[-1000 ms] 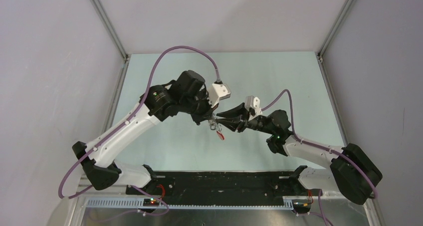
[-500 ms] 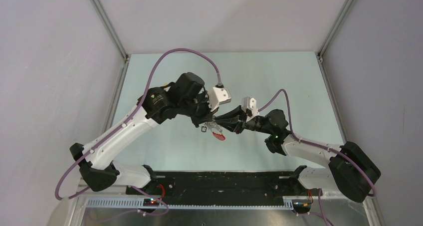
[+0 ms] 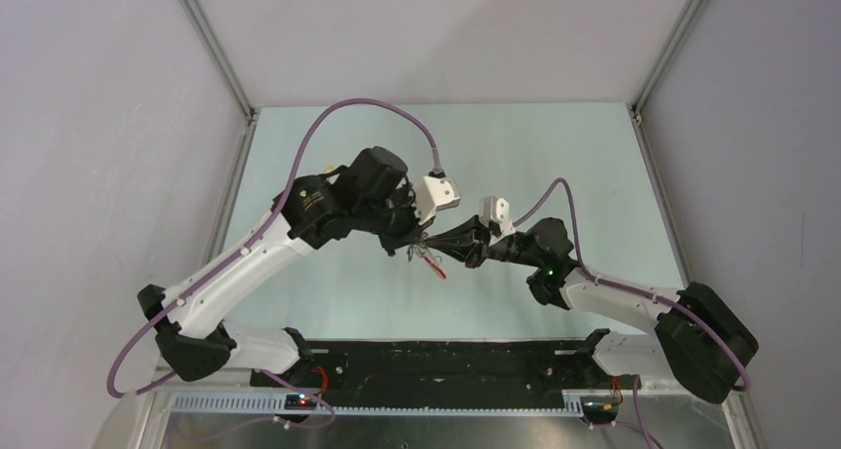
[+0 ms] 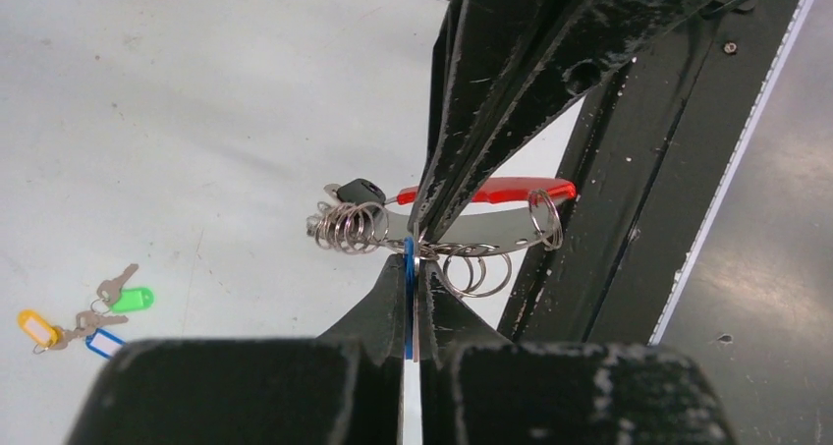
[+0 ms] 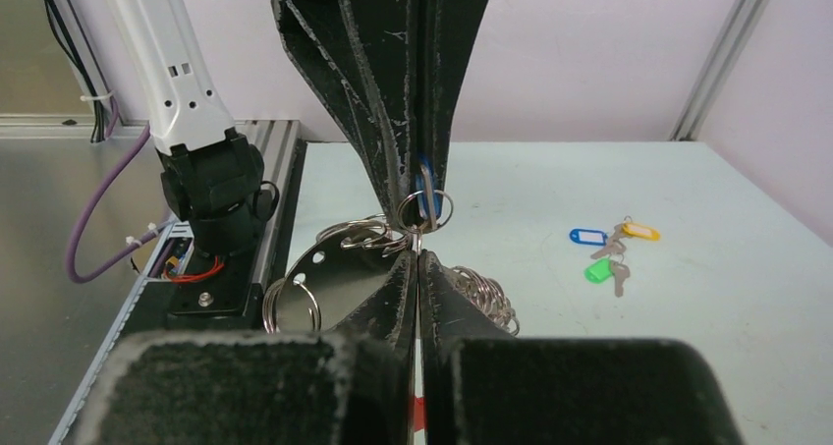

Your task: Remove the keys from the keyring

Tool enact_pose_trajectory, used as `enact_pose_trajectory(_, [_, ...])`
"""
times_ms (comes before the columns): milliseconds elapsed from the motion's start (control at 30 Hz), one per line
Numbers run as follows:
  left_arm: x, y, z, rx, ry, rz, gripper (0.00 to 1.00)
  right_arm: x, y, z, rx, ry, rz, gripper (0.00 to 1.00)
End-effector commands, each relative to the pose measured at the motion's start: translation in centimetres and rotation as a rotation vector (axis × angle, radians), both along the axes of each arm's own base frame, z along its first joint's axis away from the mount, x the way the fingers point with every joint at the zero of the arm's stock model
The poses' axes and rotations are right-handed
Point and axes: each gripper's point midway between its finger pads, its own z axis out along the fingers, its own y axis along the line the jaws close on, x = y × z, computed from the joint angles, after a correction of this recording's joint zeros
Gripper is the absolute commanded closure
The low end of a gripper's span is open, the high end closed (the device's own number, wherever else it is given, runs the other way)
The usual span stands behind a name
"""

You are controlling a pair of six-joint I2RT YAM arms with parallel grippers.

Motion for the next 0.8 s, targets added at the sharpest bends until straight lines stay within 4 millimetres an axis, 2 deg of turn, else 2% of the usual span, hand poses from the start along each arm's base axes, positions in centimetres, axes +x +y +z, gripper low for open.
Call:
enact_pose_trajectory(0, [2.0, 0.4, 3.6, -0.080, -0.122, 0.093, 1.00, -1.8, -0.6, 3.6, 0.084, -0.151, 0.025, 1.00])
enact_pose_trajectory(367, [2.8, 1.3, 3.9, -0.112, -0.109, 0.163, 1.00, -2.1, -1.8, 5.0, 0.125, -0.322, -0.157, 1.00])
enact_pose_trajectory(767, [1.1, -0.1, 2.3, -0.130, -0.019, 0.068, 1.00, -1.5, -2.9, 6.3, 0.182, -0.385, -0.306, 1.00])
